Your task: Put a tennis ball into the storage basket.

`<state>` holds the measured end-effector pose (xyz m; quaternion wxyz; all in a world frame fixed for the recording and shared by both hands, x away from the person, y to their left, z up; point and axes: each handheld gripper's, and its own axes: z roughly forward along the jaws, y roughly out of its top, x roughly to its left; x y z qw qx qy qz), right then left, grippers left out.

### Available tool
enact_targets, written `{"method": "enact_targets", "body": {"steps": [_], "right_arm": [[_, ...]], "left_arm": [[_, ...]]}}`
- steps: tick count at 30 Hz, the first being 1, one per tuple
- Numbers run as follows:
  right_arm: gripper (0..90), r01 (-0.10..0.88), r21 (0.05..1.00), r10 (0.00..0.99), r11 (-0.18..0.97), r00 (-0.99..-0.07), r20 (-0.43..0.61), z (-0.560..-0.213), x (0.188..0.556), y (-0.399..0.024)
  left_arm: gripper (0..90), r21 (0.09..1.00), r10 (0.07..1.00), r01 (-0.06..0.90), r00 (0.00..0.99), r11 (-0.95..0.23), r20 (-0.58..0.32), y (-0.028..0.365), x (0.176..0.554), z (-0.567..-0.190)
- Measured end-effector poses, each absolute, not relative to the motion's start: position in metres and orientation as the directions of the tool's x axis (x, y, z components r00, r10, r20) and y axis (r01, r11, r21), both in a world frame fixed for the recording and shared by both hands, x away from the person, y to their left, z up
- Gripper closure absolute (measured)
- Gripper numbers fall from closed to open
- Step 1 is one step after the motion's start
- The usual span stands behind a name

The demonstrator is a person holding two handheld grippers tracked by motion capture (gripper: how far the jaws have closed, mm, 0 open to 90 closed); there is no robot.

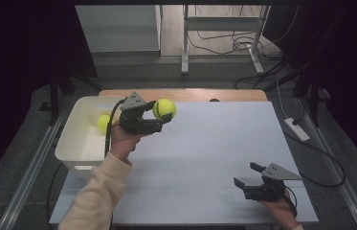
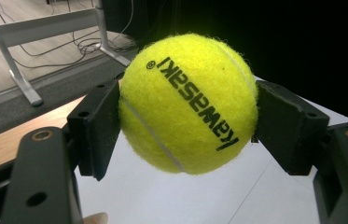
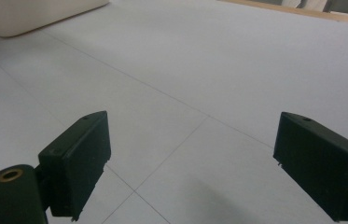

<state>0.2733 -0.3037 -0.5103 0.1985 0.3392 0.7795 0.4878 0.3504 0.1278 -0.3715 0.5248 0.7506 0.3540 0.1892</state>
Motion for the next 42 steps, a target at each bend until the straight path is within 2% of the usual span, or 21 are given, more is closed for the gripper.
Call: {"method": "enact_targets", "body": {"steps": [42], "right_arm": [[11.0,0.337,0.895,0.724,0.292,-0.69,0.024,-0.51,0.274,-0.304]], "left_arm": [[27.6,0.925,0.792,0.345,0.603,-0.158,-0.09,0.17,0.339,-0.363]]}}
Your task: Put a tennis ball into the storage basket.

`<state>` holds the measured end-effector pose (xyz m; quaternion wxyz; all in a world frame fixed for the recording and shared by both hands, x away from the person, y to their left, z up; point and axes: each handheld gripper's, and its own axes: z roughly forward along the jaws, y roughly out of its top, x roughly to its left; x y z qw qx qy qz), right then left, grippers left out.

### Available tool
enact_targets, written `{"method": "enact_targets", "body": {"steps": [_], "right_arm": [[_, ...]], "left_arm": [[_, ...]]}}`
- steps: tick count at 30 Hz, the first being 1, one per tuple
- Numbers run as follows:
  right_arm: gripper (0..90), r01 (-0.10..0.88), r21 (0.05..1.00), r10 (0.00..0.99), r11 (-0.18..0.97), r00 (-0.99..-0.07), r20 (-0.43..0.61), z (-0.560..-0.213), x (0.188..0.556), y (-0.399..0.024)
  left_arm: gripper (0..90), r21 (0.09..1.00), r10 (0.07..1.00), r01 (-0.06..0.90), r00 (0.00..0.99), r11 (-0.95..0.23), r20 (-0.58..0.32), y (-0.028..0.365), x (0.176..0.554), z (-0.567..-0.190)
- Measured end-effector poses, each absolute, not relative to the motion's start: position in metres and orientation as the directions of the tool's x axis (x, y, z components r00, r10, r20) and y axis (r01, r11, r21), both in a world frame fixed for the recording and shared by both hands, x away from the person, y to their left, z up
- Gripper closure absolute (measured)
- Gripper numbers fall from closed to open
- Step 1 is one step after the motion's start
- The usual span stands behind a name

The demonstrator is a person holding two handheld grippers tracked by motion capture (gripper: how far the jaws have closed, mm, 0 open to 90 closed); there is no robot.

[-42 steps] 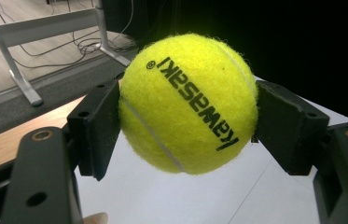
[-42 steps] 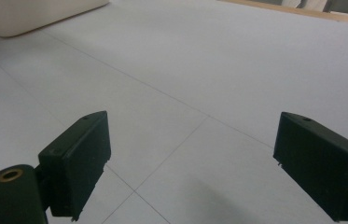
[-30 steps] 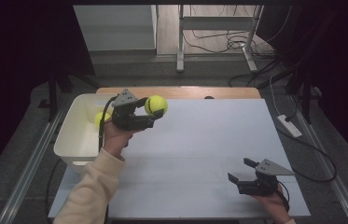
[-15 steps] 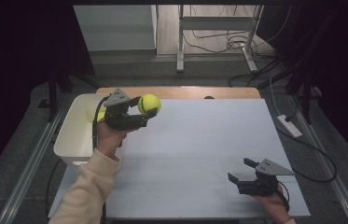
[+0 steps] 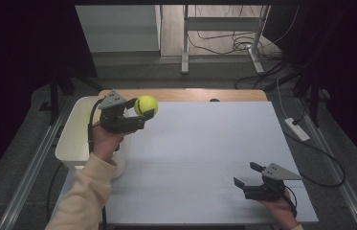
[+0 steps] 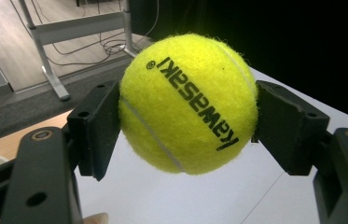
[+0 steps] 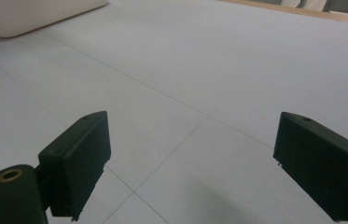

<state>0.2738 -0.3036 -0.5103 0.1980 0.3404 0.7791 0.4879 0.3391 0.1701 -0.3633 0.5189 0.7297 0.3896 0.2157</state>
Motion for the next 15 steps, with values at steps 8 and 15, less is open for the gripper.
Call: {"method": "enact_targets", "body": {"steps": [8,15], "right_arm": [[11.0,0.335,0.896,0.724,0.291,-0.689,0.023,-0.51,0.274,-0.304],[11.0,0.335,0.896,0.724,0.292,-0.689,0.022,-0.51,0.274,-0.303]], "left_arm": [[27.6,0.927,0.809,0.345,0.582,-0.15,-0.086,0.181,0.336,-0.361],[27.6,0.925,0.823,0.35,0.562,-0.147,-0.082,0.19,0.334,-0.361]]}}
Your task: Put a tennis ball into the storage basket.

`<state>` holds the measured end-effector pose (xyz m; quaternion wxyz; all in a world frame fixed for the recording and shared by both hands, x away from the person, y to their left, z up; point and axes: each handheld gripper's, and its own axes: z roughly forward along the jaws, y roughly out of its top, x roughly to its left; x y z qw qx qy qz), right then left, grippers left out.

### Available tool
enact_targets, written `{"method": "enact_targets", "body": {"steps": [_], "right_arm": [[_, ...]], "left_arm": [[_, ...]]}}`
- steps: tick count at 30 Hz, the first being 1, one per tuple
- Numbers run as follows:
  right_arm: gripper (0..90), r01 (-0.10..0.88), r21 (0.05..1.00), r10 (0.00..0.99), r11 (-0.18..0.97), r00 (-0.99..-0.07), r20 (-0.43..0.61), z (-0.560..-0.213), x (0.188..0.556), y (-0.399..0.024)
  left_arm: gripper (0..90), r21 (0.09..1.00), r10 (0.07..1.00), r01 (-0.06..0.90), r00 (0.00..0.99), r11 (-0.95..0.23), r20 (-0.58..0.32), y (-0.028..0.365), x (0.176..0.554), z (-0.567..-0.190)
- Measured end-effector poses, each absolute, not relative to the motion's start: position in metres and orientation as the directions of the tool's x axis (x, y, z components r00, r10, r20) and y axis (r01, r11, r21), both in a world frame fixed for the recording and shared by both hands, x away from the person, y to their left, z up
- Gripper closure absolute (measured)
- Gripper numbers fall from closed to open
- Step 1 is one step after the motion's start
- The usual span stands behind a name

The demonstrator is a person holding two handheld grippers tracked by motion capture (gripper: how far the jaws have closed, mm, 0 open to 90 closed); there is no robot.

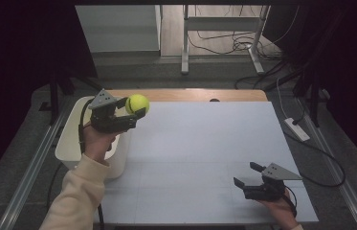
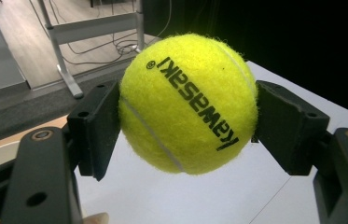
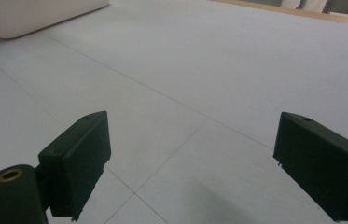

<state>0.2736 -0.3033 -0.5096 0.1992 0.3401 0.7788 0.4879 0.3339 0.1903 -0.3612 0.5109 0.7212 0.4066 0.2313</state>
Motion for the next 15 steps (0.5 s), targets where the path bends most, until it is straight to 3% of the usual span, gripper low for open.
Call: {"method": "enact_targets", "body": {"steps": [15], "right_arm": [[11.0,0.335,0.895,0.723,0.294,-0.69,0.021,-0.51,0.274,-0.303]], "left_arm": [[27.6,0.923,0.847,0.361,0.525,-0.129,-0.087,0.21,0.329,-0.363]]}}
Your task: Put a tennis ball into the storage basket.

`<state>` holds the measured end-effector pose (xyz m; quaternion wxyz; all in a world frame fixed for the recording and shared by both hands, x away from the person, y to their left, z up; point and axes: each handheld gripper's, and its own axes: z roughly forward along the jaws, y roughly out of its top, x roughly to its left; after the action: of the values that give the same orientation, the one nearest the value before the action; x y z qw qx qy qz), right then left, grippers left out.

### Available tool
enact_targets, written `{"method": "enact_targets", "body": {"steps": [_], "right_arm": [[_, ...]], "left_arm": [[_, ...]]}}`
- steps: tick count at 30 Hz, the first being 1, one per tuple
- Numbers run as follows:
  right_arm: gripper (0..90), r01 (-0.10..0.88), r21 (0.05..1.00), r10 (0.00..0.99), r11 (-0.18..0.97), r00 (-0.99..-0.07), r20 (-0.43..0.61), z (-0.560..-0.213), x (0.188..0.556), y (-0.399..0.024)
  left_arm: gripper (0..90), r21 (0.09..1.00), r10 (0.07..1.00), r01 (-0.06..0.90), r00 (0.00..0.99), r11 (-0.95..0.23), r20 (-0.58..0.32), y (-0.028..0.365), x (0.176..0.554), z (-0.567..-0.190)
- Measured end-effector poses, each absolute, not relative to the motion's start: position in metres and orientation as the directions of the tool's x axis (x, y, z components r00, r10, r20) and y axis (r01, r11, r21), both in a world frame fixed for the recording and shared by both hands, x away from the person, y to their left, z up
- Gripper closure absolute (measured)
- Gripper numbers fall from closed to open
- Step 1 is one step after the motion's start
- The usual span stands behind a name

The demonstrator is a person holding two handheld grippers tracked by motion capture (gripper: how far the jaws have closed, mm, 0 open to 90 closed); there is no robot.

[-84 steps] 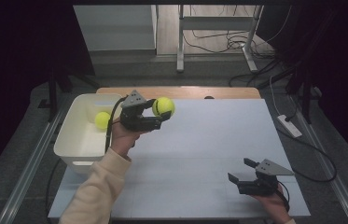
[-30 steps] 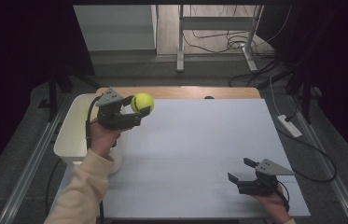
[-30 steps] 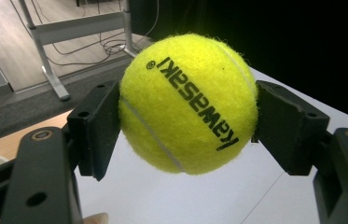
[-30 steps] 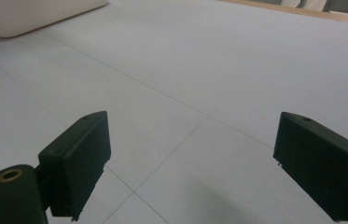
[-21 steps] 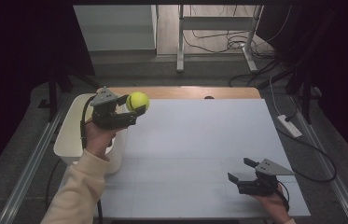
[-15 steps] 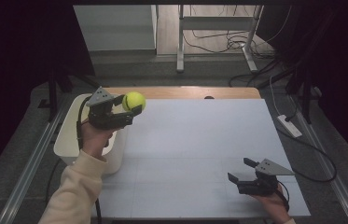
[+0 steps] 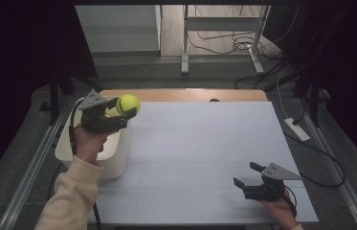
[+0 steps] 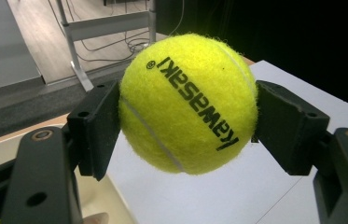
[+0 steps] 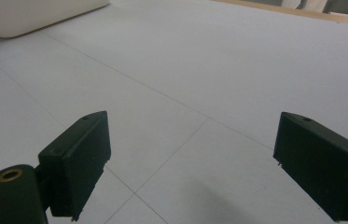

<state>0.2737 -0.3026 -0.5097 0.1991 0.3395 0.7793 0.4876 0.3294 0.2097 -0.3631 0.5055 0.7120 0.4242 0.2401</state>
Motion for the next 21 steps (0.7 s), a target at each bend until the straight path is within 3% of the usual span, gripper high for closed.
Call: {"method": "enact_targets", "body": {"steps": [21], "right_arm": [[10.9,0.332,0.895,0.72,0.298,-0.694,0.017,-0.51,0.274,-0.301]], "left_arm": [[27.6,0.911,0.885,0.402,0.453,-0.095,-0.107,0.239,0.327,-0.374]]}}
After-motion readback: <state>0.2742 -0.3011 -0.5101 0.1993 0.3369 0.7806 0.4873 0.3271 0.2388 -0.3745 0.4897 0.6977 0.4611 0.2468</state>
